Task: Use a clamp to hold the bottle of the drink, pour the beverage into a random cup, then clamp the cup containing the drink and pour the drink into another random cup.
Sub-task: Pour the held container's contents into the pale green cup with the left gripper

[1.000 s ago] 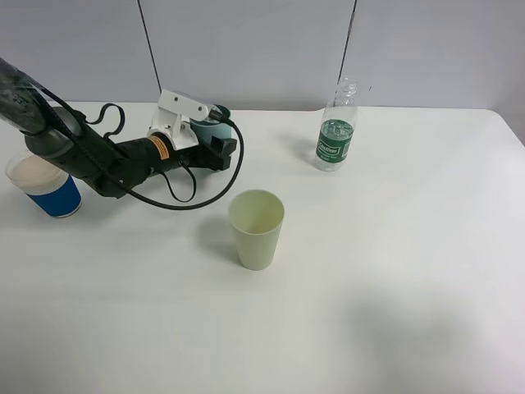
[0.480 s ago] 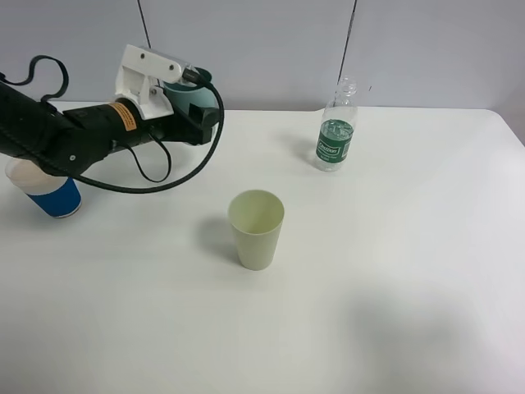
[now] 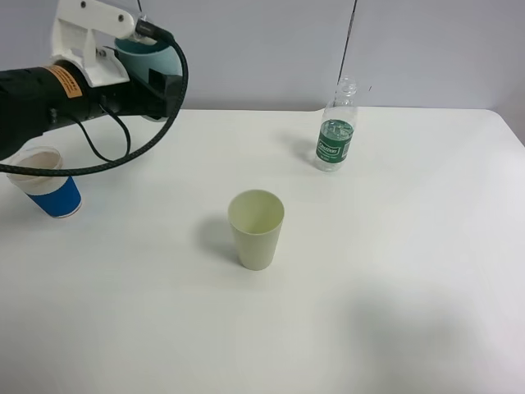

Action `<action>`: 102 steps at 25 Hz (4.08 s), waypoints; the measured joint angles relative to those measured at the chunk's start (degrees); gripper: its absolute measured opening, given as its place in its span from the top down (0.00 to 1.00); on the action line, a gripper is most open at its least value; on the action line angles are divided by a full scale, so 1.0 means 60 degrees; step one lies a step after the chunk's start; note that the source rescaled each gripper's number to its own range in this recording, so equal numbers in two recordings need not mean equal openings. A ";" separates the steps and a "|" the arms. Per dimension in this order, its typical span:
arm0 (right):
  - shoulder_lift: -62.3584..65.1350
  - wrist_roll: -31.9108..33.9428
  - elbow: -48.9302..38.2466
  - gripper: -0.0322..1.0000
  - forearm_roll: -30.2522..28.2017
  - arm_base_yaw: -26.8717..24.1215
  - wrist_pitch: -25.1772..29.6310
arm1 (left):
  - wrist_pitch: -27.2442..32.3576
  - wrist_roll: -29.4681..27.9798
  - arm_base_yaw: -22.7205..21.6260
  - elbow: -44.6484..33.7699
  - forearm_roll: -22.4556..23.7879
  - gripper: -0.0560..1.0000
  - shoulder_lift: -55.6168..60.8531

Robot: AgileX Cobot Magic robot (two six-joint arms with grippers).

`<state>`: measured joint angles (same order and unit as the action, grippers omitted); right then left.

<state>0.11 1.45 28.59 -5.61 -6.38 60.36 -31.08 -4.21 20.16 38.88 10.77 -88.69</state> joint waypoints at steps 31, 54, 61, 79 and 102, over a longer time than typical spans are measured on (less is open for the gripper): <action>0.0000 0.0000 0.0000 0.00 0.0000 0.0000 0.0000 | 0.3369 0.0024 -0.1982 -0.1702 -0.0763 0.93 0.4792; 0.0000 0.0000 0.0000 0.00 0.0000 0.0000 0.0000 | 0.3144 0.5015 0.1639 -0.1702 -0.4688 0.93 0.3605; 0.0000 0.0000 0.0000 0.00 0.0000 0.0000 0.0000 | 0.2226 0.8769 0.3000 -0.1712 -0.7237 0.93 0.2794; 0.0000 0.0000 0.0000 0.00 0.0000 0.0000 0.0000 | -0.0386 1.4978 0.5331 -0.1712 -1.1541 0.93 0.1299; 0.0000 0.0000 0.0000 0.00 0.0000 0.0000 0.0000 | -0.1042 1.6095 0.5331 -0.1454 -1.0403 0.93 -0.0106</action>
<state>0.11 1.45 28.59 -5.61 -6.38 60.36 -37.33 92.36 52.14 30.16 -51.65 -89.32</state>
